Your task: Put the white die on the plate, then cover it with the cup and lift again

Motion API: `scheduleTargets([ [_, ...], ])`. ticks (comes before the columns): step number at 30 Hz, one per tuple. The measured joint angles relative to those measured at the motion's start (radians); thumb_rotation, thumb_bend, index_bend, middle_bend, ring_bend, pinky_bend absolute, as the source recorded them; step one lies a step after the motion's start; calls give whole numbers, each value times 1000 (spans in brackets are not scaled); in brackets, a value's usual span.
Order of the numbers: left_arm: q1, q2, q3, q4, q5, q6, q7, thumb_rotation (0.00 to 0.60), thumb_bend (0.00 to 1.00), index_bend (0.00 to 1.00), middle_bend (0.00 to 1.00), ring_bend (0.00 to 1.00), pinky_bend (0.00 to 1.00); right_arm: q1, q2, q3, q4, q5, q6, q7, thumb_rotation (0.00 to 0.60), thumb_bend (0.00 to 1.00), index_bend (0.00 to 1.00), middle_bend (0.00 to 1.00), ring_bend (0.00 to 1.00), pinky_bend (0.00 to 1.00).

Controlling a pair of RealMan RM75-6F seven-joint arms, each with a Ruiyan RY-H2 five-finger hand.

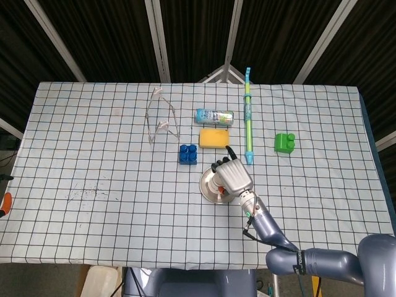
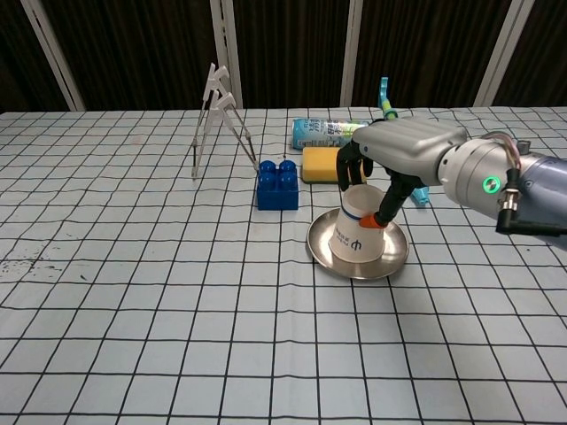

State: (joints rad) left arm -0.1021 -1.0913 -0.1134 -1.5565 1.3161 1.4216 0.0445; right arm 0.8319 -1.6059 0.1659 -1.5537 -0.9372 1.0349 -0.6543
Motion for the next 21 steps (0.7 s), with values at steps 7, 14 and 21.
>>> scheduleTargets([
  [7, -2, -1, 0, 0, -2, -4, 4, 600, 695, 322, 0, 0, 118, -4, 20, -6, -3, 20, -13, 0, 600, 383, 447, 554, 341, 0],
  [14, -3, -4, 0, -1, -4, -4, 12, 600, 695, 323, 0, 0, 119, -6, 33, -10, -13, 22, -18, 6, 600, 325, 431, 553, 341, 0],
  [21, -4, -4, 1, -2, -4, -6, 15, 600, 695, 324, 0, 0, 118, -6, 38, -14, -18, 21, -26, 14, 600, 325, 431, 553, 341, 0],
])
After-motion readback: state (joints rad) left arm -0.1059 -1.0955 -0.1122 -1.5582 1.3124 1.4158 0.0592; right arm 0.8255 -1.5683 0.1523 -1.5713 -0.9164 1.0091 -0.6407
